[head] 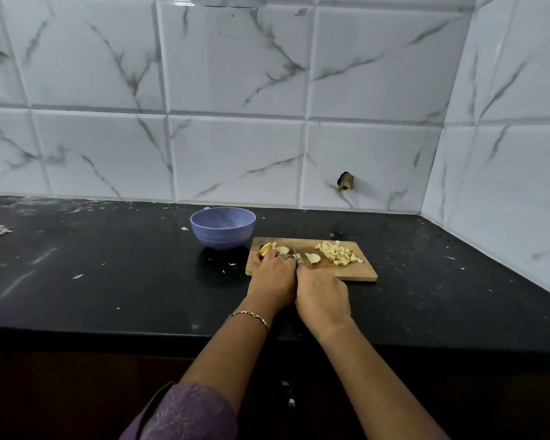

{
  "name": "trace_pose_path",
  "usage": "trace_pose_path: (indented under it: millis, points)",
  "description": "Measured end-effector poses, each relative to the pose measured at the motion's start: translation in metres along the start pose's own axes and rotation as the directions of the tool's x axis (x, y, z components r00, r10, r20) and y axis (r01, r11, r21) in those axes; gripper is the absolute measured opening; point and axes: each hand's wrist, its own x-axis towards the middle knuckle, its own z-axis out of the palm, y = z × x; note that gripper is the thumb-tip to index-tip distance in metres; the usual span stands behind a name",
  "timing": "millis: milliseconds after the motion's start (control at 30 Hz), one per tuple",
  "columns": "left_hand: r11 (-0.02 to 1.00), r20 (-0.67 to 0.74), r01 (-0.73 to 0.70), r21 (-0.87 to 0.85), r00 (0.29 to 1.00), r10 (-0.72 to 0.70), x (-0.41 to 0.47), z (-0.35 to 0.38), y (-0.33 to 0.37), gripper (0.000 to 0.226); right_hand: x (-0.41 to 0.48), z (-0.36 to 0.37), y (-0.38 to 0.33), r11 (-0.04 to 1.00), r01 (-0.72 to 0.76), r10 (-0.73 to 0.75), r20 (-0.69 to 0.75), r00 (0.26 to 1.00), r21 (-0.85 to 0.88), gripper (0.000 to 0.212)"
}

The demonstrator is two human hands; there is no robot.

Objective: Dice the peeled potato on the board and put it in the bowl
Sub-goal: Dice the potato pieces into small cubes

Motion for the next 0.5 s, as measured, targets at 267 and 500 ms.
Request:
trace_pose_path:
  millis: [267, 500]
  points:
    - [1.000, -0.039, 0.008, -0.010, 0.999, -0.008, -0.002, 0.001, 0.003, 0.033, -0.005, -0.001, 0.010, 0.992, -0.023, 0.024, -0.011, 1.000, 0.122, 0.040]
    - [0.999, -0.080, 0.046, 0.001, 0.996, -0.045, -0.008, -0.005, 0.006, 0.033, -0.014, 0.000, 0.012, 0.943, -0.118, 0.128, -0.013, 0.992, 0.310, 0.038]
